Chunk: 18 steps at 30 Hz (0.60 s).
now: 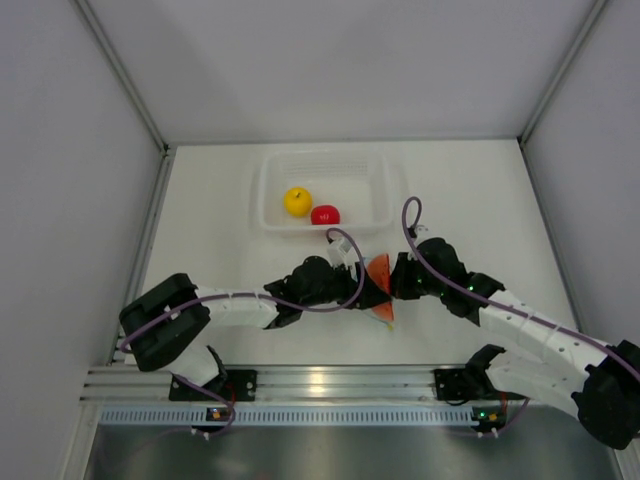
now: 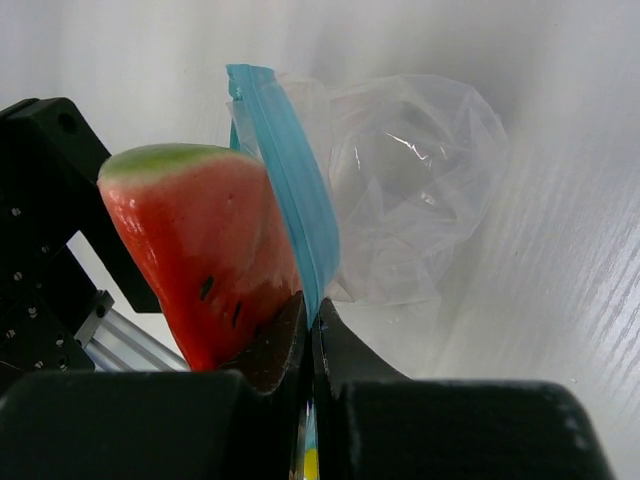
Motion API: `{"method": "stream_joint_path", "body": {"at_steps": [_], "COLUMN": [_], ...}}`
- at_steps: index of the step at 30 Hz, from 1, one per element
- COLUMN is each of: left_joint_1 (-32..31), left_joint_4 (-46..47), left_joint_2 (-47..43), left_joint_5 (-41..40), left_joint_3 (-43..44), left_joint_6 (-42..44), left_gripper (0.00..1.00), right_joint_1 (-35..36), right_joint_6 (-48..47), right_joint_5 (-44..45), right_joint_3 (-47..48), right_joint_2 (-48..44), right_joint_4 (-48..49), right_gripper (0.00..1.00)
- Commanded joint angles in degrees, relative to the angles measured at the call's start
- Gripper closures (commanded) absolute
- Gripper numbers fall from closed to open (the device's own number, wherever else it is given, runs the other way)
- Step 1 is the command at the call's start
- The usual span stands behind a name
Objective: Open the zip-top bag and remove the fake food
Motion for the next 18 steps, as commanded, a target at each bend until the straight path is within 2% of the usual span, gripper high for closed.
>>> {"method": "stream_joint_path", "body": {"at_steps": [1,3,6,12,14,15,16,18], "left_joint_1": [-0.91,-0.82,-0.91,-0.82,-0.82,-0.91,-0.82,-0.82], "left_joint_4": [7.58,7.58,7.49,7.49,7.58,7.58,7.49,7.4], "left_joint_2": [0.52,0.43,0.6,0.96,0.61,0.52,0.52,0.34], "left_joint_5": [3.0,2.82,2.91,2.65,2.21,1.77,1.42,1.15], "left_joint_3": [3.6,3.6,3.6,3.6,3.51,3.51,3.25,3.07], "left_joint_6": [-0.5,-0.41,-0.5,-0.5,-0.41,-0.49,-0.58,-1.02], "left_gripper": [0.36,0.35,0.26,0.23,0.26,0.31,0.44,0.5], "right_joint_1": [2.3,2.39,2.65,3.09,3.18,3.09,3.18,3.18], "right_joint_6": [2.15,2.07,1.98,1.98,2.07,2.07,2.07,1.63], "right_joint_5": [-5.67,-5.41,-5.41,-5.67,-5.67,-5.58,-4.97,-4.35], "right_joint_3": [2.12,1.94,2.03,2.03,1.85,1.68,1.68,1.68], "right_joint_2": [-0.94,-0.6,-0.07,1.07,1.34,1.51,1.52,2.04], "right_joint_4": [8.76,9.02,9.2,9.99,10.43,10.6,10.52,10.08], "right_gripper": [1.0,1.0,1.0,1.0,1.0,1.0,1.0,1.0]}}
